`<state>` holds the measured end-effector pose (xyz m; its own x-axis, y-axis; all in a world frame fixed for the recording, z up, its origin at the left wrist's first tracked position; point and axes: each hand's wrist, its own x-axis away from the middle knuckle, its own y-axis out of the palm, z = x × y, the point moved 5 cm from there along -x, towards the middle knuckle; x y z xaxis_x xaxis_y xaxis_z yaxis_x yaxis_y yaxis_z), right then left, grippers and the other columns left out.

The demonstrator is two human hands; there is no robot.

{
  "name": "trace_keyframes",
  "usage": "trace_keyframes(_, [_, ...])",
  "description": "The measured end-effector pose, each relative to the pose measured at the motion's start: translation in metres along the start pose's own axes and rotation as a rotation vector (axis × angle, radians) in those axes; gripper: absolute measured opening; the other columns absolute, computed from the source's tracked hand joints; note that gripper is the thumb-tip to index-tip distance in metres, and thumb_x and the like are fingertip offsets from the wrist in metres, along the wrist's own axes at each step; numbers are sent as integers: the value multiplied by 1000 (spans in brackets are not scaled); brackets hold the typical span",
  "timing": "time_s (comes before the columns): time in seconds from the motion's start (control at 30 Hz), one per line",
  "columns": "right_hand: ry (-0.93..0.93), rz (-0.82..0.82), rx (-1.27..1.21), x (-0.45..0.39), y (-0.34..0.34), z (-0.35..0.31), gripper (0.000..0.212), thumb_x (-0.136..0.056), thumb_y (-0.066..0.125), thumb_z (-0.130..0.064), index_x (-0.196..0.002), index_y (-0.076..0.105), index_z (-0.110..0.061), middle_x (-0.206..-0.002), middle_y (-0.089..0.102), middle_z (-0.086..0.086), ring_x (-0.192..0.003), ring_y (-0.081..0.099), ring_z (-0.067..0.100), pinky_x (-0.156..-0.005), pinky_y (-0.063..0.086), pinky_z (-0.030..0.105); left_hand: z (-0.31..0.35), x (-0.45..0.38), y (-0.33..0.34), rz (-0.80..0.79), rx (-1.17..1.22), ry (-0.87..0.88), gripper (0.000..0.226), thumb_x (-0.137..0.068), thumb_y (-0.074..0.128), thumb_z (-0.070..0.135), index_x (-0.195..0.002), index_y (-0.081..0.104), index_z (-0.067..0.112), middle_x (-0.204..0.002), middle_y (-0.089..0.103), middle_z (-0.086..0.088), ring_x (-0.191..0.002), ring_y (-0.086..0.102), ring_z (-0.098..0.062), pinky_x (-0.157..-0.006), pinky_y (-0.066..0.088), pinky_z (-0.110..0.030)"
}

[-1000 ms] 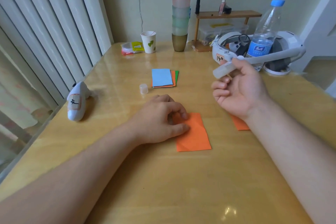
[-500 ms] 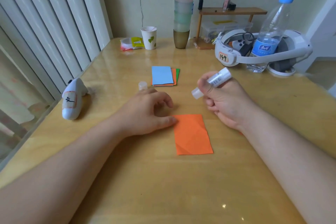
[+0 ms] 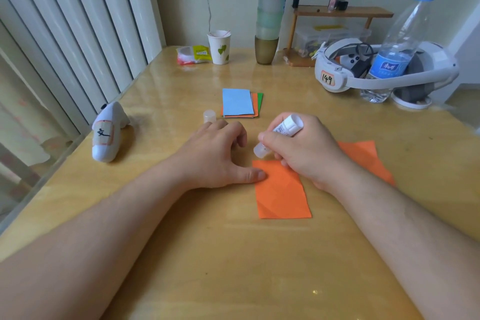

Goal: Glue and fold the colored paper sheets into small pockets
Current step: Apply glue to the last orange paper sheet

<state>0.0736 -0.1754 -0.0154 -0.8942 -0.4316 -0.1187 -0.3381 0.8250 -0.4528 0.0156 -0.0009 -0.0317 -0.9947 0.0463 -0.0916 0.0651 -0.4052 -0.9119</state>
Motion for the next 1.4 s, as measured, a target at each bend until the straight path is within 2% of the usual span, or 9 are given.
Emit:
trace_keyframes(0.1, [-17,-33,32,1,3,-2,25,-74,75,-46,-78,69,-23,-62,68,-10,-62,61,13,-70,58,50,0,0,0,0,-2,-6,70,-54,61,91,-97,45,39,-105,49,14,-102,46,-13,-98,45,-40])
trace_keyframes(0.3, [-46,-40,223,5,8,-12,17,-85,76,-33,-79,69,-18,-65,71,-21,-65,64,9,-62,50,29,1,0,0,-11,10,-17,73,-50,59,92,-99,43,39,-106,49,14,-104,44,-14,-99,44,-41])
trace_keyframes(0.5, [-26,-74,214,7,10,-16,17,-85,76,-35,-82,70,-19,-74,76,-20,-77,69,8,-73,56,35,5,3,-2,-20,20,-41,84,-52,71,84,-112,41,34,-111,46,17,-110,43,-17,-100,40,-39])
trace_keyframes(0.67, [-15,-85,140,6,12,-13,16,-87,76,-33,-81,71,-20,-71,76,-17,-66,64,4,-70,53,34,5,2,-1,-56,-18,-84,90,-50,68,87,-116,36,35,-119,43,12,-117,39,-19,-102,36,-37])
trace_keyframes(0.87, [60,91,-143,-3,-3,-7,22,-74,74,-43,-72,69,-22,-56,56,-11,-60,49,16,-65,39,40,4,1,-1,-70,-18,-88,90,-51,70,88,-117,36,36,-122,42,12,-119,39,-19,-107,36,-40])
trace_keyframes(0.97, [-9,58,55,3,1,-13,35,-78,74,-45,-79,68,-11,-61,68,-7,-64,59,27,-64,49,46,4,0,0,-66,-18,-84,89,-54,74,86,-117,36,36,-122,43,12,-118,39,-19,-105,36,-39])
trace_keyframes(1.07, [-52,-18,260,7,9,-20,23,-84,73,-40,-79,69,-17,-72,76,-13,-77,69,17,-73,58,40,3,0,0,-63,-18,-90,90,-50,69,88,-115,36,36,-121,42,12,-117,38,-19,-104,36,-39])
trace_keyframes(1.27, [-92,-68,377,6,17,-26,23,-86,71,-36,-81,66,-14,-68,75,-17,-70,65,3,-72,54,32,4,-1,1,-64,-22,-89,88,-51,69,87,-114,36,37,-124,43,12,-117,38,-19,-105,37,-39])
trace_keyframes(1.4, [-89,-79,434,3,14,-27,22,-83,70,-33,-80,64,-11,-69,75,-11,-71,64,12,-66,52,35,3,-1,1,-70,-25,-91,91,-48,67,90,-114,36,37,-121,43,12,-116,38,-20,-106,38,-41])
